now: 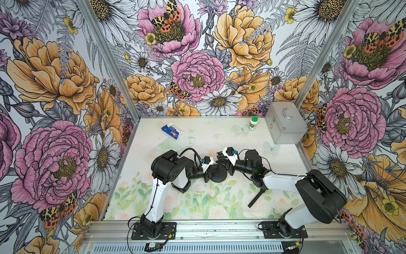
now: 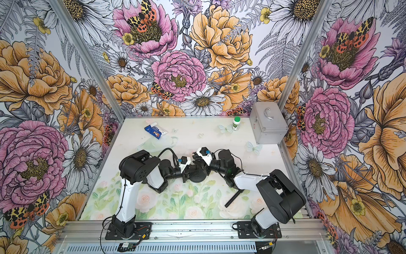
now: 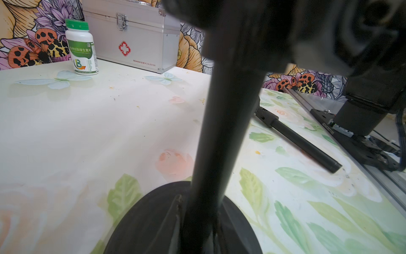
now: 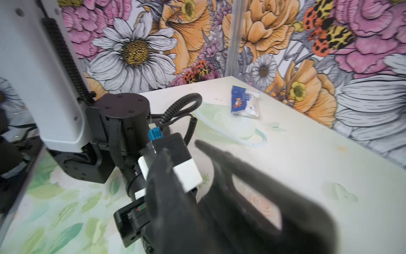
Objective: Assemble a microphone stand
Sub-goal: Screw the microphone stand pole into the microphone stand base.
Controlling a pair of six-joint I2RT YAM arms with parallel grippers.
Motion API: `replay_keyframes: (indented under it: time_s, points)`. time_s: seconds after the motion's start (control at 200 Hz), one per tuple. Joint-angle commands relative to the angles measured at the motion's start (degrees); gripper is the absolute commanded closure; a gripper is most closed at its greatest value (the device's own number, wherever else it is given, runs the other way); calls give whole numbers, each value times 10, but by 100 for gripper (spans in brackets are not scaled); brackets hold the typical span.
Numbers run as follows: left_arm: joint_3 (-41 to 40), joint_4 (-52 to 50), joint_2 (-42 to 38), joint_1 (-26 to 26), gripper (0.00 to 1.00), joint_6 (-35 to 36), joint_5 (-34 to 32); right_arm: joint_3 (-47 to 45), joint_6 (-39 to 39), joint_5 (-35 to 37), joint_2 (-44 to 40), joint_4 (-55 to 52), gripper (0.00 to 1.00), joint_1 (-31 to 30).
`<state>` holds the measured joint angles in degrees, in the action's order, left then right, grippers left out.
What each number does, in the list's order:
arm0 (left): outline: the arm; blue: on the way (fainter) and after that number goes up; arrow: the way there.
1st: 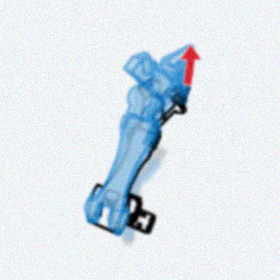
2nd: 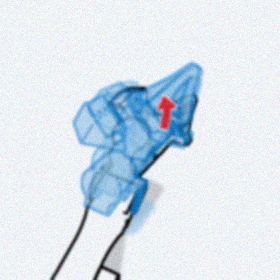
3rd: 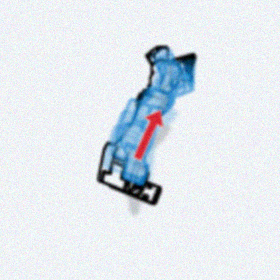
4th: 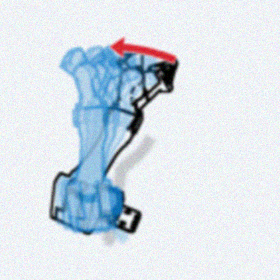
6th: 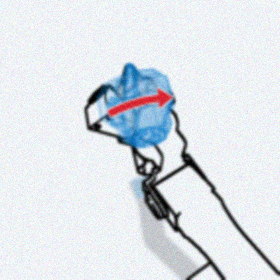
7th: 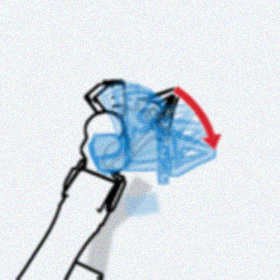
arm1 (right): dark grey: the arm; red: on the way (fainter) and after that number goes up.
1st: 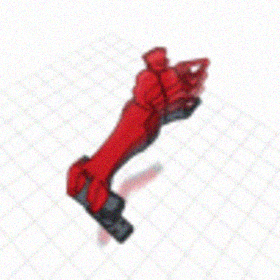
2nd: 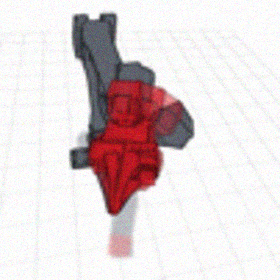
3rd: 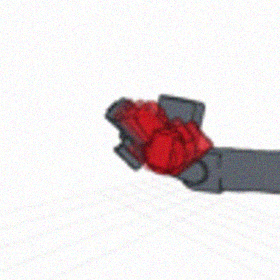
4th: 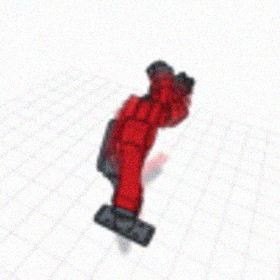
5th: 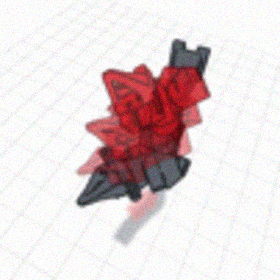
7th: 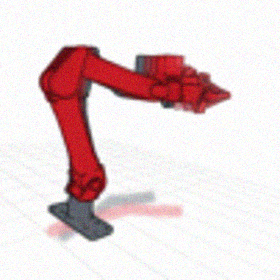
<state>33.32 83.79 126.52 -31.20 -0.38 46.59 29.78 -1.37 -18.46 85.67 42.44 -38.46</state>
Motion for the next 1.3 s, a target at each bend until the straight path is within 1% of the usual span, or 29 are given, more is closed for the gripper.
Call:
replay_keyframes:
  time_s: [0.0, 0.025, 0.08, 0.135, 0.15, 0.18, 0.215, 0.235, 0.25, 0.315, 0.37, 0.4, 0.485, 0.575, 0.68, 0.756, 0.821, 0.851, 0.876, 0.936, 0.971, 1.016, 1.046, 1.096, 1.111, 1.176, 1.186, 1.256, 1.291]
  points:
    - [-1, -29, 30, 7, 75, -16, -19, -31, 58, 366, 5, 30, 100, -84]
    - [0, -29, 30, 7, 75, -17, -19, -28, 61, 378, 10, 32, 100, -96]
    - [2, -29, 30, 8, 75, -21, -19, -19, 61, 377, 23, 34, 100, -108]
    - [0, -29, 30, 7, 75, -23, -19, -13, 50, 347, 29, 38, 100, -105]
    - [0, -29, 30, 7, 75, -23, -19, -13, 42, 332, 29, 39, 98, -104]
    - [-2, -29, 31, 5, 76, -20, -20, -13, 22, 288, 26, 39, 90, -98]
    - [-2, -29, 31, 2, 76, -17, -19, -14, -1, 226, 21, 34, 76, -86]
    - [-1, -29, 30, 2, 76, -16, -20, -15, -12, 188, 17, 29, 70, -77]
    - [-1, -29, 30, 3, 76, -15, -19, -15, -18, 161, 13, 23, 68, -73]
    - [2, -29, 29, 7, 76, -17, -16, -17, -28, 29, -3, 0, 59, -17]
    - [-1, -29, 29, 7, 76, -19, -16, -11, -24, -51, -10, -24, 48, 19]
    - [-3, -29, 29, 4, 76, -17, -17, -5, -28, -86, -11, -43, 45, 35]
    - [-3, -29, 27, 0, 76, -10, -18, 19, -54, -184, 2, -109, 44, 66]
    - [0, -29, 27, 4, 76, -15, -16, 45, -61, -252, 26, -134, 45, 82]
    - [-8, -29, 24, -3, 76, -5, -19, 78, -51, -289, 53, -134, 47, 87]
    - [-5, -29, 24, -4, 76, -3, -19, 94, -51, -290, 64, -134, 49, 88]
    - [-4, -29, 25, 0, 76, -8, -18, 101, -49, -279, 67, -133, 51, 88]
    - [-4, -29, 25, 0, 76, -9, -19, 104, -45, -266, 65, -132, 55, 87]
    - [-6, -29, 25, -1, 76, -9, -18, 106, -37, -246, 63, -130, 62, 87]
    - [-8, -29, 25, -4, 76, -3, -19, 106, -18, -194, 58, -126, 82, 81]
    - [-7, -29, 25, -3, 76, -2, -21, 95, -9, -152, 52, -111, 88, 72]
    - [-4, -28, 26, 0, 76, -5, -19, 66, 6, -65, 43, -67, 93, 49]
    - [-2, -29, 26, 2, 76, -9, -19, 44, 17, 11, 36, -31, 96, 29]
    - [-3, -29, 27, 4, 76, -15, -19, 10, 40, 146, 28, 16, 99, -10]
    - [-3, -29, 28, 4, 76, -15, -21, 2, 45, 180, 27, 28, 100, -21]
    - [-6, -29, 29, -1, 76, -10, -23, -17, 67, 331, 26, 58, 100, -66]
    - [-6, -29, 28, -1, 76, -10, -23, -18, 69, 352, 27, 59, 100, -80]
    - [-2, -29, 29, 2, 76, -12, -22, -13, 75, 451, 39, 57, 100, -122]
    - [1, -29, 30, 5, 76, -17, -21, -7, 68, 465, 47, 55, 100, -132]
